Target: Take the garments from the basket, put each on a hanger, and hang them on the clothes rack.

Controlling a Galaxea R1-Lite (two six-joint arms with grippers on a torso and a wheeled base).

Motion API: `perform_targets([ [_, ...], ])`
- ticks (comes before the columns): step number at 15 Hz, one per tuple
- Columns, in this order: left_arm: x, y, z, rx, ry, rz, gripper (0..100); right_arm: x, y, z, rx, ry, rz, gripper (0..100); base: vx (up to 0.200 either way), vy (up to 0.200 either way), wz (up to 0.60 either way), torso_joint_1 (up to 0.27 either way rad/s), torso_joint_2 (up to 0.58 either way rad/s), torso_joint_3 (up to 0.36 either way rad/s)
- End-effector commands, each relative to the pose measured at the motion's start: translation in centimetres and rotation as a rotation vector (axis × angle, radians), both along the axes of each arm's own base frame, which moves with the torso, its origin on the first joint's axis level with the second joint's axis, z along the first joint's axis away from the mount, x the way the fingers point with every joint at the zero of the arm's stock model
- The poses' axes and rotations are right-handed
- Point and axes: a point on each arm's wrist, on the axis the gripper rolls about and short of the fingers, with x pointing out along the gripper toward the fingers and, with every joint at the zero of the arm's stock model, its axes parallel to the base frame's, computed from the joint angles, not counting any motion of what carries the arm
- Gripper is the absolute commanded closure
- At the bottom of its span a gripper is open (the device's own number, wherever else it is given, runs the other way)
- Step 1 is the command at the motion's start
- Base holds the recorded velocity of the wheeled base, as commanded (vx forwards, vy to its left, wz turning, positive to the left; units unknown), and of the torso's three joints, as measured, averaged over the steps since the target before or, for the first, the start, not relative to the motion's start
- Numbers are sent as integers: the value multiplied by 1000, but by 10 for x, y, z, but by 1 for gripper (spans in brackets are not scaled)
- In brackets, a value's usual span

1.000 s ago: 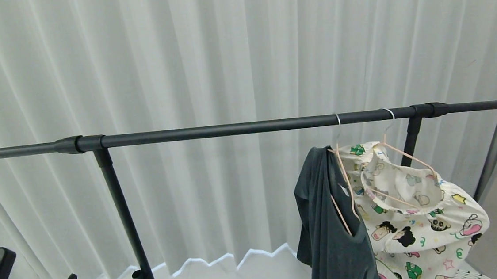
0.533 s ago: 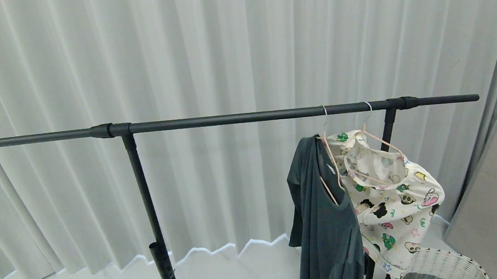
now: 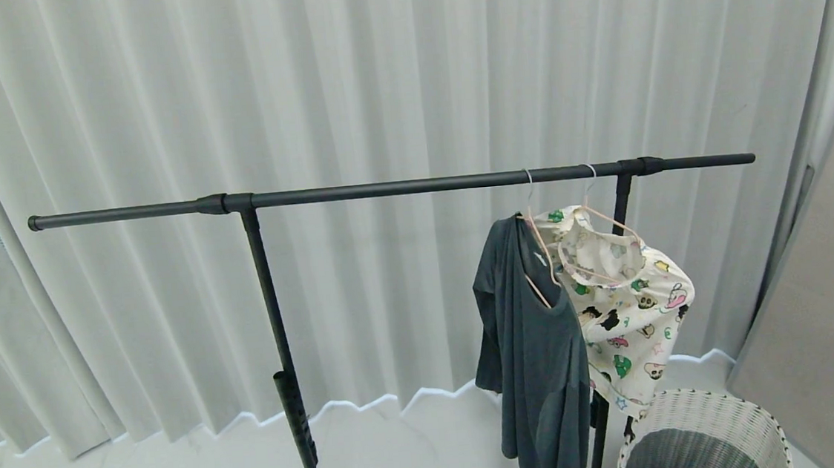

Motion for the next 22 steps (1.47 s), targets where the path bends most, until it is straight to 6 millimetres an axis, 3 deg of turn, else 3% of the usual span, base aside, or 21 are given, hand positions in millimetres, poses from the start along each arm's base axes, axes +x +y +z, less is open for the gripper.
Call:
perform_targets([
  [1,-17,1,-4,-21,-199,11,0,-3,1,-6,-7,-32,-3,0,0,0,0,0,0,0],
  [8,-22,-1,-6,-54,-269,-35,0,-2,1,-4,-42,-68,22,0,0,0,0,0,0,0],
  [12,-20,-11,-8,-200,-251,-455,0,0,5,-4,-36,-70,227,0,0,0,0,0,0,0],
  [15,-20,-11,-11,-281,-241,-426,0,0,9,-8,-4,-43,426,0,0,0,0,0,0,0],
  [22,-20,-11,-11,-273,-238,-427,0,-1,8,-8,7,-44,444,0,0,0,0,0,0,0],
])
